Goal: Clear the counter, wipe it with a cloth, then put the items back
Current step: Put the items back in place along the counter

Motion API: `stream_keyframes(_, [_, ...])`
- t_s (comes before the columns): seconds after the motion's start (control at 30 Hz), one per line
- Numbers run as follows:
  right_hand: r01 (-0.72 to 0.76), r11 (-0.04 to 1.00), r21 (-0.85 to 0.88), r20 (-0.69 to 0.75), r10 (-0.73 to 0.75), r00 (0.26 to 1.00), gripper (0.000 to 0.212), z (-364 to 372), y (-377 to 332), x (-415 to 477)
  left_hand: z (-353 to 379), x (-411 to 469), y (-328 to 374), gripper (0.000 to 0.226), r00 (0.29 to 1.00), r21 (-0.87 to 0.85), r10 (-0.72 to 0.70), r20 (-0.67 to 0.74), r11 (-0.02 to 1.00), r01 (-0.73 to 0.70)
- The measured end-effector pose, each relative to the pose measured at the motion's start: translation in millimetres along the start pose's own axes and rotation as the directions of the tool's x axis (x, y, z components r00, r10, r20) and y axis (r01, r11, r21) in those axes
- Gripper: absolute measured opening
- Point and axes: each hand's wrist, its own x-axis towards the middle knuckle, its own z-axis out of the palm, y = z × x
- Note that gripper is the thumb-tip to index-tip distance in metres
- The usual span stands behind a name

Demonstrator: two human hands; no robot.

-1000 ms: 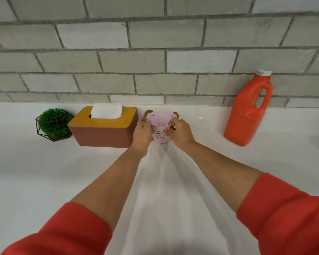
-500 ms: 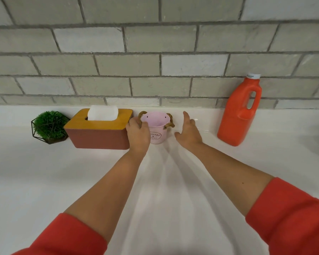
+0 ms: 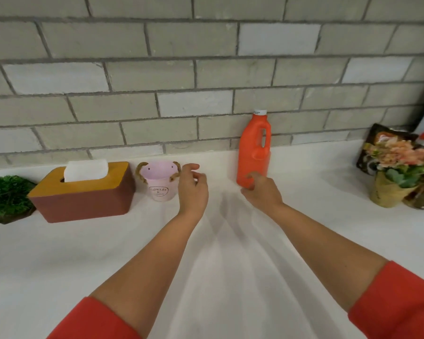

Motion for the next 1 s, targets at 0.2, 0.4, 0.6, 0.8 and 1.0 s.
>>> stream_keyframes(0.2, [-0.147,0.989,-0.007,-0.062,0.147,0.987,0.037,-53,58,-26,57,-33,13,0.020,0.985,0.055,-0.018,0.172,0.998,0.008])
stream_keyframes(0.4, [-0.285,0.958,-0.009,-0.108,0.283,0.953,0.036,-97,122,-41,127,-64,22,0.024,0.950,0.089,-0.017,0.311,0.996,-0.012])
stream_keyframes(0.6, [-0.365,0.931,0.024,-0.151,0.364,0.919,0.040,-136,191,-47,196,-96,26,0.022,0.917,0.085,-0.045,0.397,0.996,0.012])
stream_keyframes(0.8, [-0.443,0.888,0.123,-0.177,0.459,0.871,0.050,-170,255,-39,262,-117,30,0.025,0.890,0.131,-0.082,0.448,0.991,0.026])
stream_keyframes(1.0, [-0.414,0.872,0.260,-0.209,0.470,0.858,0.074,-182,290,-19,318,-127,28,0.028,0.861,0.182,-0.144,0.488,0.981,0.061])
